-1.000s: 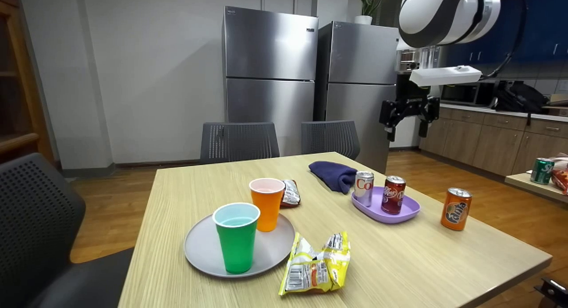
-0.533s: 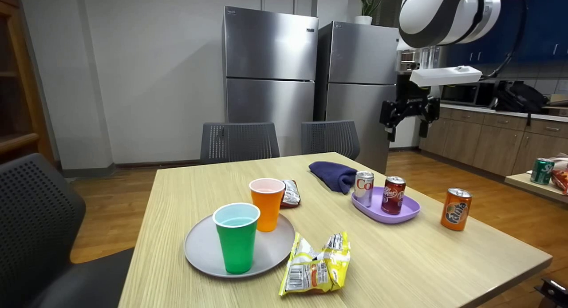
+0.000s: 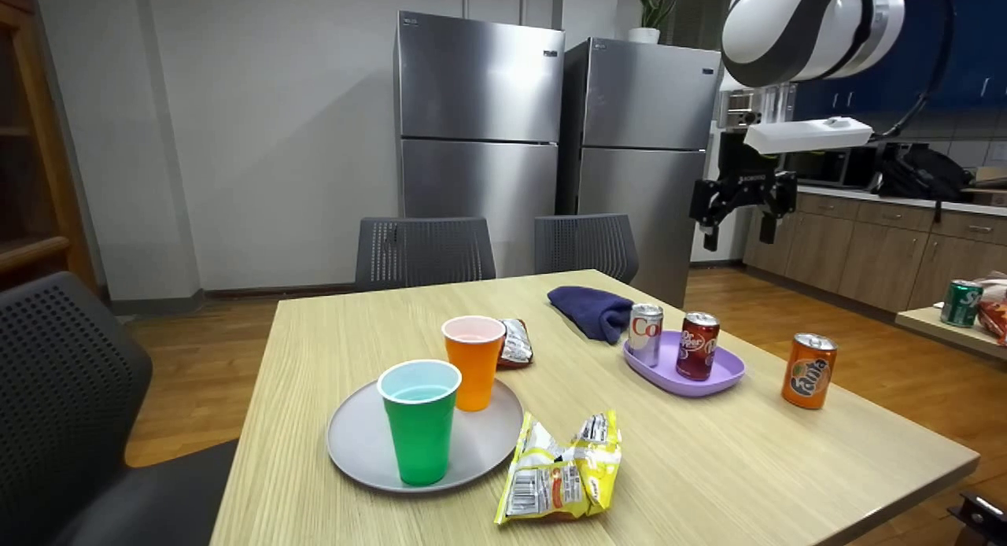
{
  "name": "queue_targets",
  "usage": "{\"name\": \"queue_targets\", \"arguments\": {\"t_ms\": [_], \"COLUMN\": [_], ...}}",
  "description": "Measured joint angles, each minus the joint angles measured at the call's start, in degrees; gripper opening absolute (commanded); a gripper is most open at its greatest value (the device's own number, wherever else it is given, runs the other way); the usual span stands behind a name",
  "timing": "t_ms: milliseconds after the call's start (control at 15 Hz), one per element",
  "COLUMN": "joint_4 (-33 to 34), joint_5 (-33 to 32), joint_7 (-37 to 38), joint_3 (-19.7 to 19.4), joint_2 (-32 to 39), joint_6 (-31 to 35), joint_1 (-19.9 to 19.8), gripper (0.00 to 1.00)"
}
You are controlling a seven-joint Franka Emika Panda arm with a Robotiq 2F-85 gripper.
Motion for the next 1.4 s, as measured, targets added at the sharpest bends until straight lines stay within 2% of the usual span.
{"name": "queue_targets", "arguments": {"t_ms": [333,667,1400], "joint_4": [-0.33,-1.85,-2.64], "joint_5": [-0.17,-0.18,0.76], "joint_7": [-3.55,-3.59,-1.13], "joint_3": [-3.11,-5.58,-7.33], "joint_2": [-0.1,0.94,7.75], "joint_6": [-0.23,-1.05,2.12], "joint_1": [-3.87,-6.56,-7.73], "gripper": [1.0,1.0,1.0]}}
